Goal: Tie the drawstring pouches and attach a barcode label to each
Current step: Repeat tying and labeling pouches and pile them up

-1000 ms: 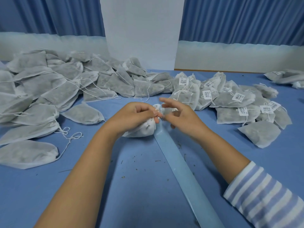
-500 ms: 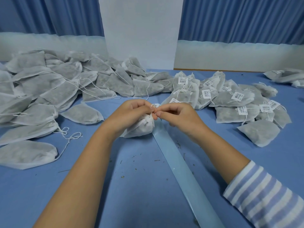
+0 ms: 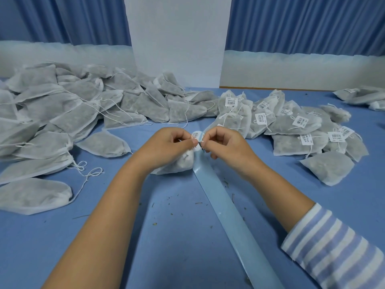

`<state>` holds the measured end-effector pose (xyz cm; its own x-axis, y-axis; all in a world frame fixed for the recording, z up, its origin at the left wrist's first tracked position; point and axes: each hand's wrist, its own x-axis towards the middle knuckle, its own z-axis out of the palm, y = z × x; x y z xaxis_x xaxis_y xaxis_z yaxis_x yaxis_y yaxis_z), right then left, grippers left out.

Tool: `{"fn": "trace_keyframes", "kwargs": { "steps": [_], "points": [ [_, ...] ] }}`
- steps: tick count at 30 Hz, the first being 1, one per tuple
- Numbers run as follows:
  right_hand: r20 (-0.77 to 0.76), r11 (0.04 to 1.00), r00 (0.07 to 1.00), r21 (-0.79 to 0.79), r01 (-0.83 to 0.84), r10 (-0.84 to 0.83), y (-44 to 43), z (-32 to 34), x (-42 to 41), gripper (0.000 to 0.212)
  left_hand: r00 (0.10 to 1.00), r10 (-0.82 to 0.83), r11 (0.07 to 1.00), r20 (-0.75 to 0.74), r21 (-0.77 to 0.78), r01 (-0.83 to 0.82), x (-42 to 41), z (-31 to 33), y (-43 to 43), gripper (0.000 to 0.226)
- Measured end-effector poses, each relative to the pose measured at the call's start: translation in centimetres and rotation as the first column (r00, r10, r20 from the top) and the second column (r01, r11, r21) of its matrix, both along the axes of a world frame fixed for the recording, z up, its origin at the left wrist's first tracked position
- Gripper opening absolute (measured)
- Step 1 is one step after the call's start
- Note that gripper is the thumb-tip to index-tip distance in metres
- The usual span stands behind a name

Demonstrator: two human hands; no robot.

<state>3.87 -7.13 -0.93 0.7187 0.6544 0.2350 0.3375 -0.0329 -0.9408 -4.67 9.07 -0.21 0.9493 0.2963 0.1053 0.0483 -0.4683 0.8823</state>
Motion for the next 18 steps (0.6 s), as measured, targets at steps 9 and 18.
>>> {"fn": "trace_keyframes", "kwargs": {
  "steps": [9, 18],
  "points": [
    [0.147, 0.987, 0.976, -0.048, -0.152, 0.158, -0.35, -0.22, 0.26, 0.028, 0.994, -0.07, 0.99, -0.087, 0.117, 0.08, -0.28, 0.22, 0.32, 0.03],
    [0.309, 0.981, 0.939, -0.166, -0.103, 0.151, -0.62, -0.31, 0.61, 0.012, 0.986, -0.095, 0.987, -0.135, 0.12, 0.111, -0.42, 0.27, 0.84, 0.019]
  ]
}}
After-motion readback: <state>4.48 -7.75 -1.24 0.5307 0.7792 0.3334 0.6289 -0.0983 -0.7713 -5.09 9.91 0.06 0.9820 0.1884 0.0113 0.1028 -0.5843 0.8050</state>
